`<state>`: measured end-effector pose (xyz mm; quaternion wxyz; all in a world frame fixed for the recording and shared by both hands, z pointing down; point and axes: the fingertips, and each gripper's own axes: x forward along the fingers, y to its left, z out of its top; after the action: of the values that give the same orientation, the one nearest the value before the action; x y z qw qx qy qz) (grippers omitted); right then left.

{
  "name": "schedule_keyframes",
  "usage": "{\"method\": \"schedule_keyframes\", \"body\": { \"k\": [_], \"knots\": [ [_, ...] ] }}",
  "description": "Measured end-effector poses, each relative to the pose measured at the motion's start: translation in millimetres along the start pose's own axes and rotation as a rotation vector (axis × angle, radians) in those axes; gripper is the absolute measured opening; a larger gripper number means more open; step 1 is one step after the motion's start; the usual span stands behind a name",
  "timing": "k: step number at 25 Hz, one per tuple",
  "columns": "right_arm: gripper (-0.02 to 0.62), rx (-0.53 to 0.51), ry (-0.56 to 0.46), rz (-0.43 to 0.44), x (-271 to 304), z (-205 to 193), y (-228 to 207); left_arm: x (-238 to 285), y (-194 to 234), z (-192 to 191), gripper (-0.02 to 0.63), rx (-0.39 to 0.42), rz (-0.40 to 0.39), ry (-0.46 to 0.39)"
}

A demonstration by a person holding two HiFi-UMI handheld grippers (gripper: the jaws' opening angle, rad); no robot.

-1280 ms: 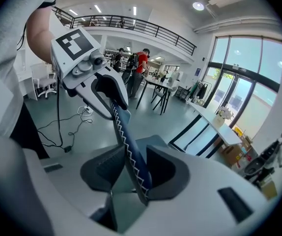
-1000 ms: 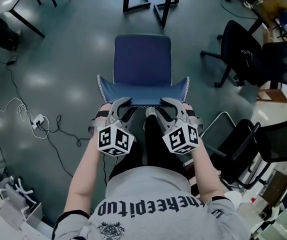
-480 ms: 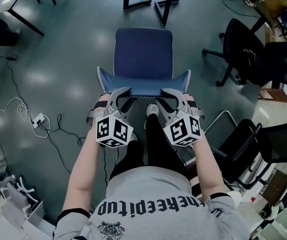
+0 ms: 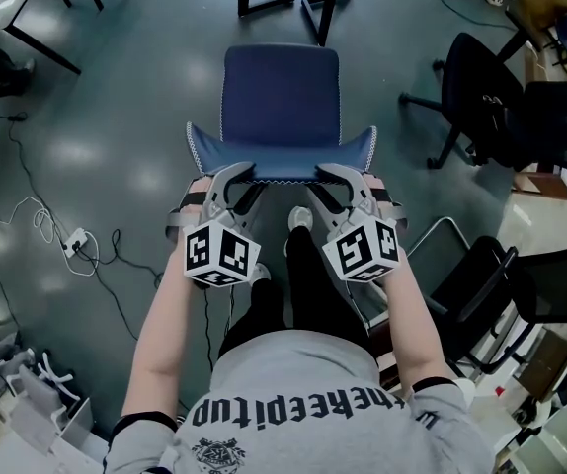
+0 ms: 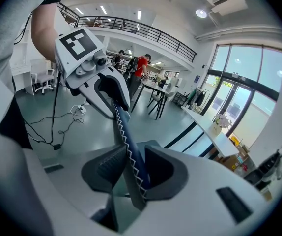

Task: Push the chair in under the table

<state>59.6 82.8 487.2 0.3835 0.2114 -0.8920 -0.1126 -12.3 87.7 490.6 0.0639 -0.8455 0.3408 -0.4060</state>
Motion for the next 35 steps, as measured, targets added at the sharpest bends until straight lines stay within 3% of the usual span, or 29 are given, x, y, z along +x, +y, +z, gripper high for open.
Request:
{"method": "schedule_keyframes", "body": {
  "k": [13,35],
  "knots": [
    [0.126,-0.01,-0.015,0.002,24.0,-4.5,-58.7,40.5,45.9,16.4,0.152,-0.004,0.011,0.004],
    [0.121,-0.05,-0.038,0.025,63.0,-4.5,-119.9,86.1,103.3,20.1,0.16,-0.068,0.046,0.043]
  ]
}}
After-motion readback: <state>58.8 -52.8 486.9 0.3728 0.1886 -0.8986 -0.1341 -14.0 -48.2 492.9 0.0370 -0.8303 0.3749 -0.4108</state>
